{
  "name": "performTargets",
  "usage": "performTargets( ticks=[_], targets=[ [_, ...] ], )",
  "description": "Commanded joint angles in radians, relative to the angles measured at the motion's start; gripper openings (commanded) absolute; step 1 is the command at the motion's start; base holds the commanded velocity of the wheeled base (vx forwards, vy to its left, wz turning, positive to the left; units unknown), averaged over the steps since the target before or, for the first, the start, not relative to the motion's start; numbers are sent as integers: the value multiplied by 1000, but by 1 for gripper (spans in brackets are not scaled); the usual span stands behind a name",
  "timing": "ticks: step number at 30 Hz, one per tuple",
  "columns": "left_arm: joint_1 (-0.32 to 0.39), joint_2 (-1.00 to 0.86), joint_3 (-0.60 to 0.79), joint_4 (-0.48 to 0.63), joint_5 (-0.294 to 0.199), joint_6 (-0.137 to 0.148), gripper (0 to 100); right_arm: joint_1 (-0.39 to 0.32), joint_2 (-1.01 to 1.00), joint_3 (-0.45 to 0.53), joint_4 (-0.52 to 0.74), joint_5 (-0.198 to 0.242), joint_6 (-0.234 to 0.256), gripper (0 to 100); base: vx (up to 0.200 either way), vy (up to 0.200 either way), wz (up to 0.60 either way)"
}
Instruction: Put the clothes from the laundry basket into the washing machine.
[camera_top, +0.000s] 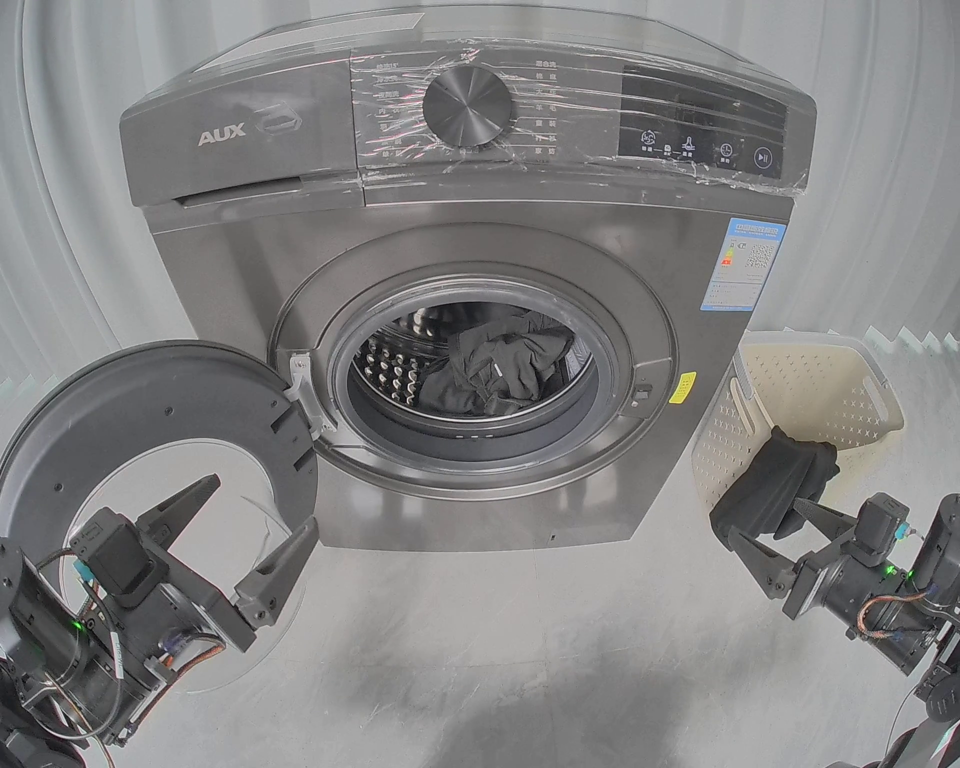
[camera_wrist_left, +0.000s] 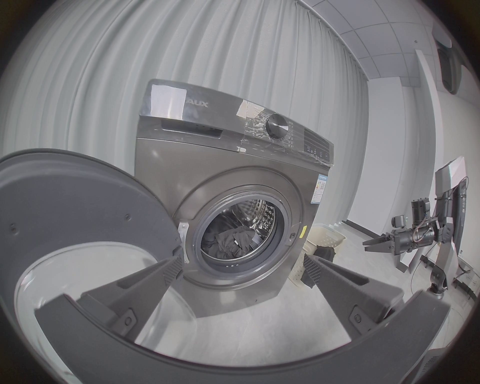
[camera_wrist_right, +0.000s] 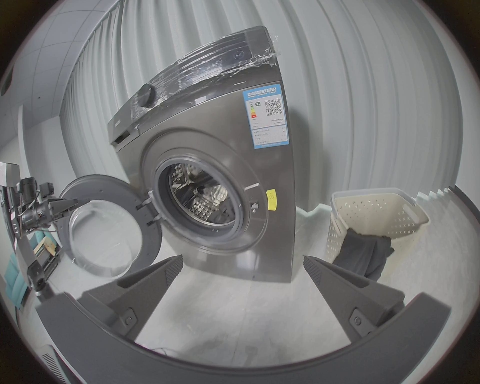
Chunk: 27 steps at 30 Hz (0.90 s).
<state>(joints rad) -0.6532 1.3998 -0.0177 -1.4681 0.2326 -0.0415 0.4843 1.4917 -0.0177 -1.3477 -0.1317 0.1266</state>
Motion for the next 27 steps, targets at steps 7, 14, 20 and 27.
performTargets(
  ticks=[7, 14, 20, 27],
  targets=[
    [43, -282, 18, 246, -1, 3, 100, -15, -507, 18, 512, -3, -8, 100, -114, 0, 0],
    [75, -568, 18, 572, -2, -9, 100, -124, -792, 16, 756, -9, -16, 100, 0, 0, 0],
    [205, -861, 18, 960, -15, -14, 100, -306, -1108, 15, 981, 52, -39, 100, 0, 0, 0],
    [377, -1136, 18, 1147, -182, -21, 100, -454, -1386, -1, 1228, 213, -101, 100, 0, 0, 0]
  ],
)
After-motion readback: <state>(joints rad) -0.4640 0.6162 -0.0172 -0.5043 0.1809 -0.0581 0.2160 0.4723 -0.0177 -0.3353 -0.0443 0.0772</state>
